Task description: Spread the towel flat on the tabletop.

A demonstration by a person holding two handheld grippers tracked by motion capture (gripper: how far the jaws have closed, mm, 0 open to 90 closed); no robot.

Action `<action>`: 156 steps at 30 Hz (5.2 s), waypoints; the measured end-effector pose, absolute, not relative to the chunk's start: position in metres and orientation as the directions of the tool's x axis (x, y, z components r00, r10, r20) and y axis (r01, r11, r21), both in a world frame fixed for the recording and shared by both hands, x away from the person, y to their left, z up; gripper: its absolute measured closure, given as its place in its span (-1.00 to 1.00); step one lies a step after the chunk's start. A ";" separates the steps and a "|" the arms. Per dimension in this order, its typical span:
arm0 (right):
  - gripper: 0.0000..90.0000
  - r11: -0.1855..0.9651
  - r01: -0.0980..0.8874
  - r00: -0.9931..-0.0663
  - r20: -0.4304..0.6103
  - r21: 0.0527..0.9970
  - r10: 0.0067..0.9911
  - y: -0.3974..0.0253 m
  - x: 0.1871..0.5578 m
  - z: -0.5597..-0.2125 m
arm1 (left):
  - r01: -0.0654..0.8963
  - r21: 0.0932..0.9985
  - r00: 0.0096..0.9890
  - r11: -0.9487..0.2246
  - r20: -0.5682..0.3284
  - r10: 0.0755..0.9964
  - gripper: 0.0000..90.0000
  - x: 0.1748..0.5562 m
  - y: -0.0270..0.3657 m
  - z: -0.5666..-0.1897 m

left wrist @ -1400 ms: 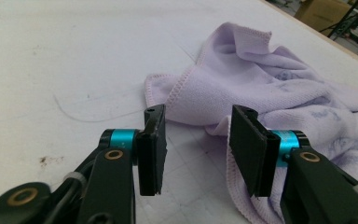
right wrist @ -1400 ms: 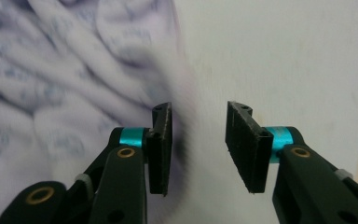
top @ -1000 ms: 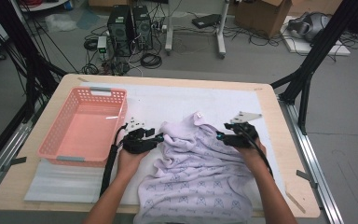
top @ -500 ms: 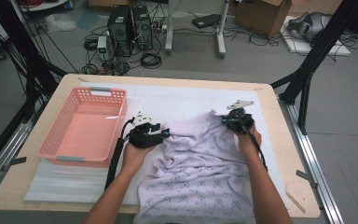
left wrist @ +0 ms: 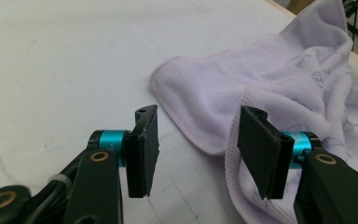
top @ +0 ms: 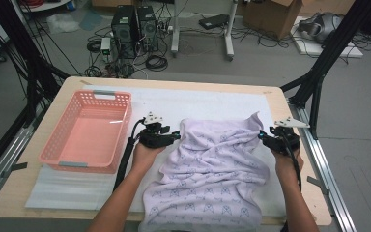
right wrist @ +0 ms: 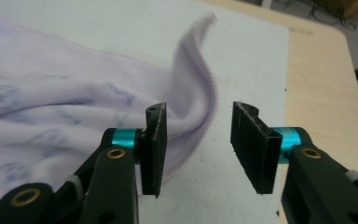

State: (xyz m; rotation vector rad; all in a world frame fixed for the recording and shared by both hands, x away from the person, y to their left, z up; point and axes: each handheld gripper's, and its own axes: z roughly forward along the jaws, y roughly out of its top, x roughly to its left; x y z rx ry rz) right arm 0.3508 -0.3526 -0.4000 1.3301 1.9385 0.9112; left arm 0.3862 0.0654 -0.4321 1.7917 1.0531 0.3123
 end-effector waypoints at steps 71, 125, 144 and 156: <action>0.20 0.238 0.501 -0.408 -0.015 0.832 0.913 -0.352 0.299 -0.422 | 0.477 0.789 0.639 -0.387 -0.009 0.769 0.88 0.382 0.033 -0.447; 0.29 0.219 0.467 -0.412 -0.009 0.857 0.911 -0.324 0.355 -0.403 | 0.480 0.865 0.581 -0.142 -0.193 0.791 0.03 0.348 0.099 -0.430; 0.42 0.366 0.561 -0.586 0.043 0.743 0.809 -0.312 0.319 -0.448 | 0.506 0.793 0.631 -0.340 -0.071 0.773 0.43 0.335 0.085 -0.451; 0.94 0.300 0.545 -0.497 0.013 0.783 0.868 -0.325 0.337 -0.442 | 0.534 0.819 0.494 -0.209 -0.102 0.864 0.92 0.366 0.093 -0.442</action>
